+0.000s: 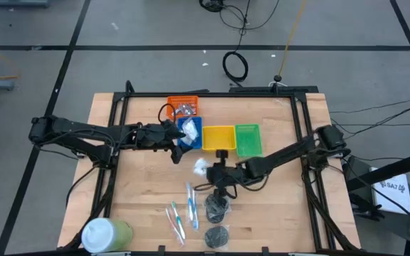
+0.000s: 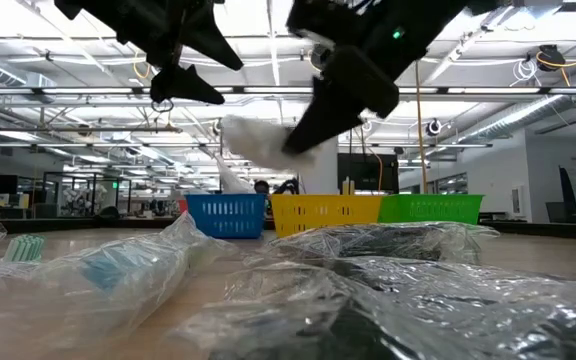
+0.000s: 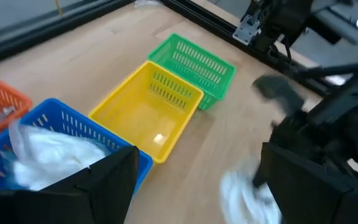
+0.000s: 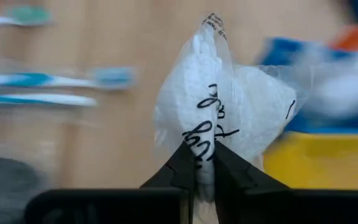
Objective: Pick & Place Travel size toiletries
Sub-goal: Put the vanity pack into the blue basket
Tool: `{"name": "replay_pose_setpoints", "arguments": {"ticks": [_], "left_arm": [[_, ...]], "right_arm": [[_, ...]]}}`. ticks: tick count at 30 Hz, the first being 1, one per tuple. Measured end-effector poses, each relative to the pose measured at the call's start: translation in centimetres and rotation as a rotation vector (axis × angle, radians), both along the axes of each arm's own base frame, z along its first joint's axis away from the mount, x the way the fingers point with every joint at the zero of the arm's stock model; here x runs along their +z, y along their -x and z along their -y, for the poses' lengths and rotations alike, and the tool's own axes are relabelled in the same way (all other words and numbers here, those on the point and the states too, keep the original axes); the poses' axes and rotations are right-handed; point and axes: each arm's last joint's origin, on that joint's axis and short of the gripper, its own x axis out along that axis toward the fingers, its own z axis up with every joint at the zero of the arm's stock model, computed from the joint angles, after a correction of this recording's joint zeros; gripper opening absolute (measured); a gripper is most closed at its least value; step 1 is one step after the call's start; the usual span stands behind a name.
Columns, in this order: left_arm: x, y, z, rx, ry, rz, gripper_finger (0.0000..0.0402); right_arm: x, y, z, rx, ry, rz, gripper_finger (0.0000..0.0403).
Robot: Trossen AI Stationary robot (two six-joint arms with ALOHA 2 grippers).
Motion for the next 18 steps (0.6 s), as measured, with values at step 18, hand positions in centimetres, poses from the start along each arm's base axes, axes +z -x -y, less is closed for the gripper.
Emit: {"name": "replay_pose_setpoints", "arguments": {"ticks": [18], "left_arm": [[-3.3, -4.9, 0.7, -0.085, 0.201, 0.122, 0.0331]], "right_arm": [[0.3, 3.2, -2.3, -0.173, 0.488, 0.016, 0.0018]]}}
